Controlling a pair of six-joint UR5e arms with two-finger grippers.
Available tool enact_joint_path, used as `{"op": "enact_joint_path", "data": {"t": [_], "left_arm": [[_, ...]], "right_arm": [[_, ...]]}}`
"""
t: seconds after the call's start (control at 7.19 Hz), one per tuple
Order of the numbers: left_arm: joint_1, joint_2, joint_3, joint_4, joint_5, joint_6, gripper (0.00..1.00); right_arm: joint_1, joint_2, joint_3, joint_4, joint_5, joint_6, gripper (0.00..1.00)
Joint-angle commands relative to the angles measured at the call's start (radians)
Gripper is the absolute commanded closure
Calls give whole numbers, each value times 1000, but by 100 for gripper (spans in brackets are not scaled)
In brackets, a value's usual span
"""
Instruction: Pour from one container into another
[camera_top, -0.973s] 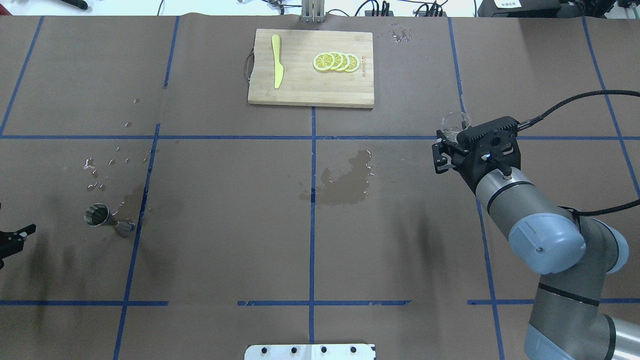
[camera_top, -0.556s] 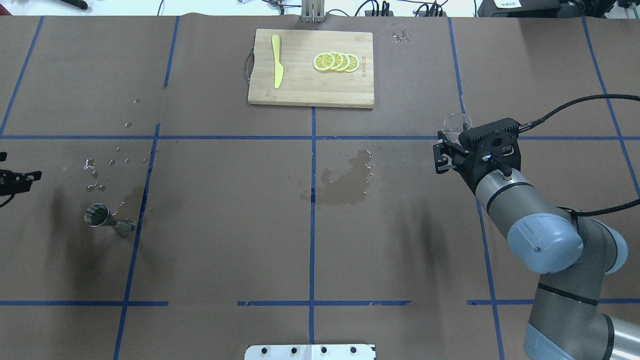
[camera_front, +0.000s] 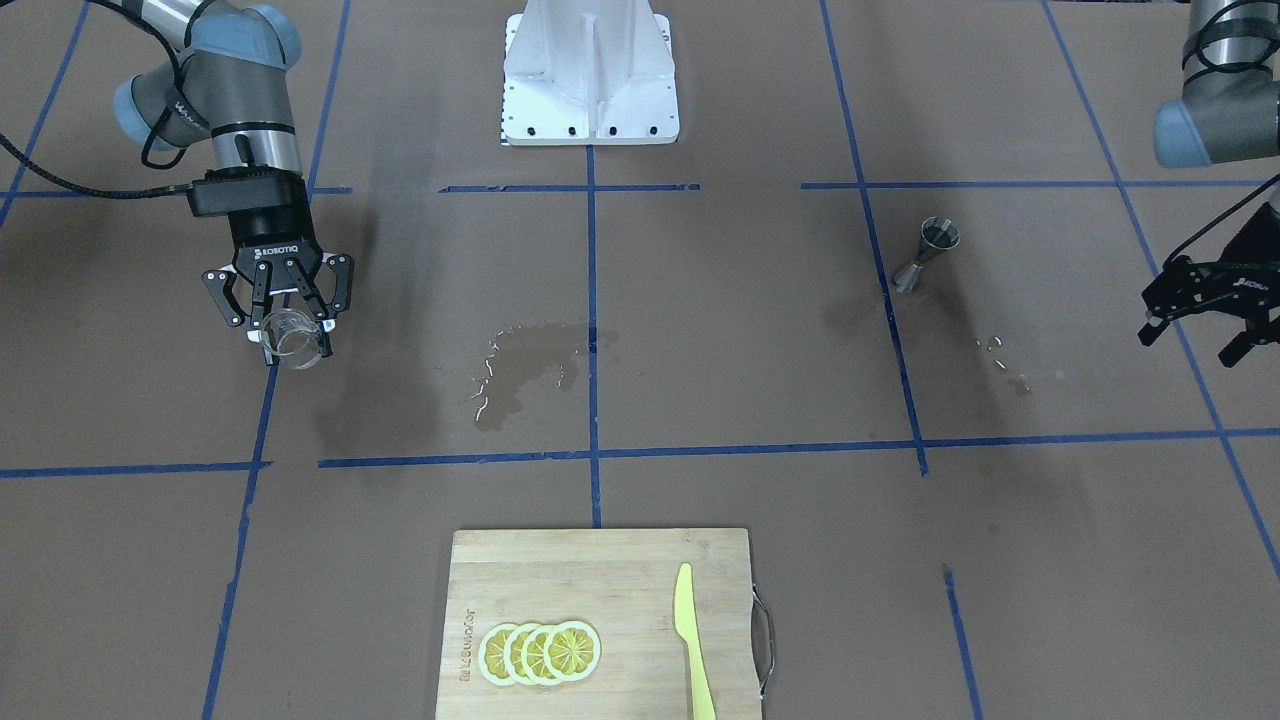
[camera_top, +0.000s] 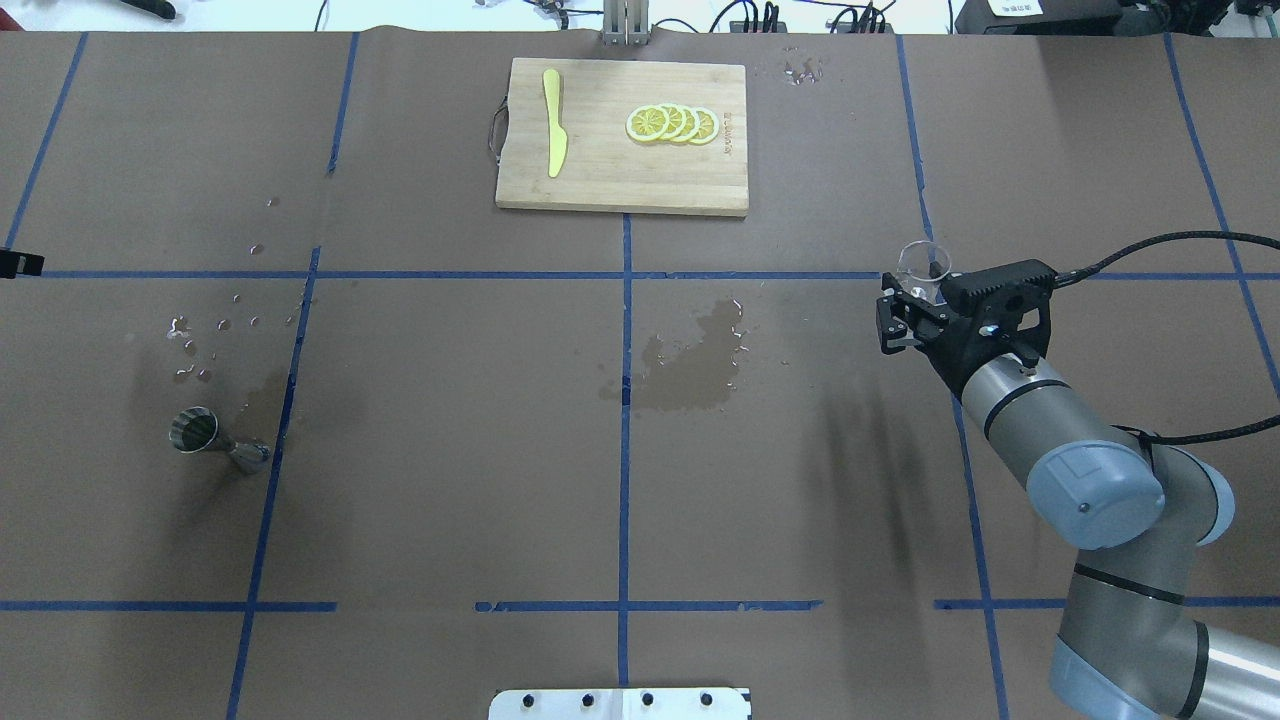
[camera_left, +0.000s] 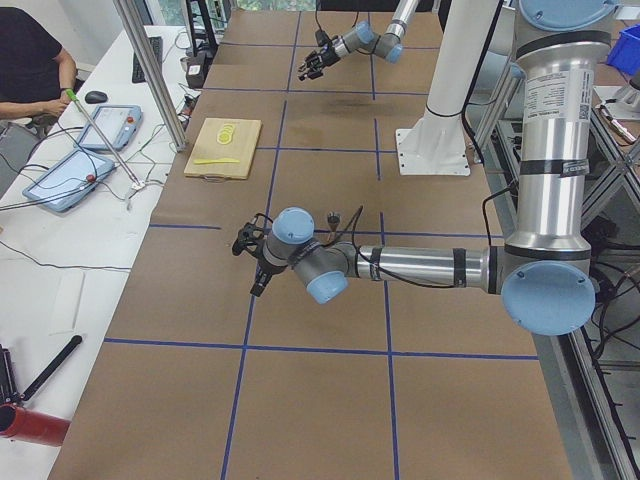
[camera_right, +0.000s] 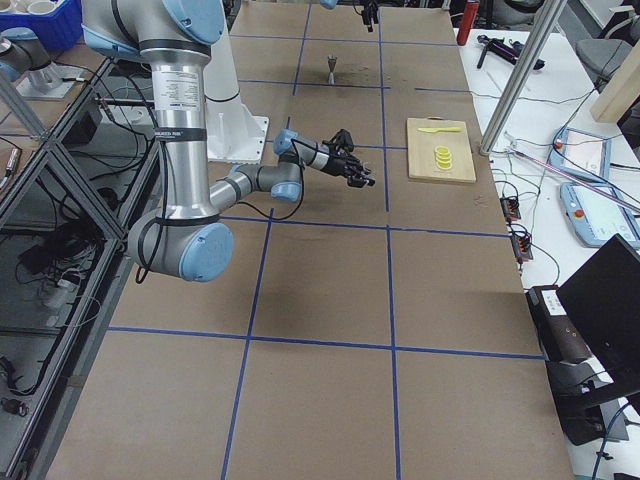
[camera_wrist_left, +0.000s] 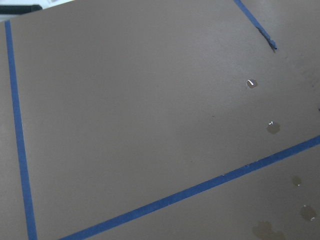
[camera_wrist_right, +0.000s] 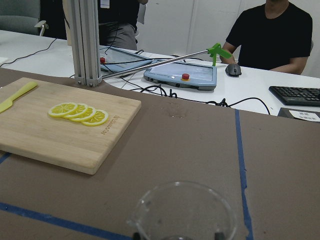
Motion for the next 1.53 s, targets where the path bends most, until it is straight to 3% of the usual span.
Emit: {"op": "enact_joint_path", "data": {"t": [0.0,0.14,0.42,0.56,0.97,1.39], "left_arm": [[-30,-3,-77,135,-71,-10,0],[-30,3,-79,134,-103,-13,0],[-32,16,-91,132,-138,-13,0],[-32,16,-96,127,-128,-15,0],[-32,16,-96,126,-125,-38,0],[-32,14,-108,124,-125,-61,0]], "right_arm": [[-4,-106,-30,95,-8,88,100],[-21,-154,-39,145,-19,162,100],[-181,-173,-70,196,-248,164,100],[-214,-172,-70,198,-281,177,100],[-251,-168,-116,199,-317,178,100],[-253,-168,-140,199,-312,178,92]]}}
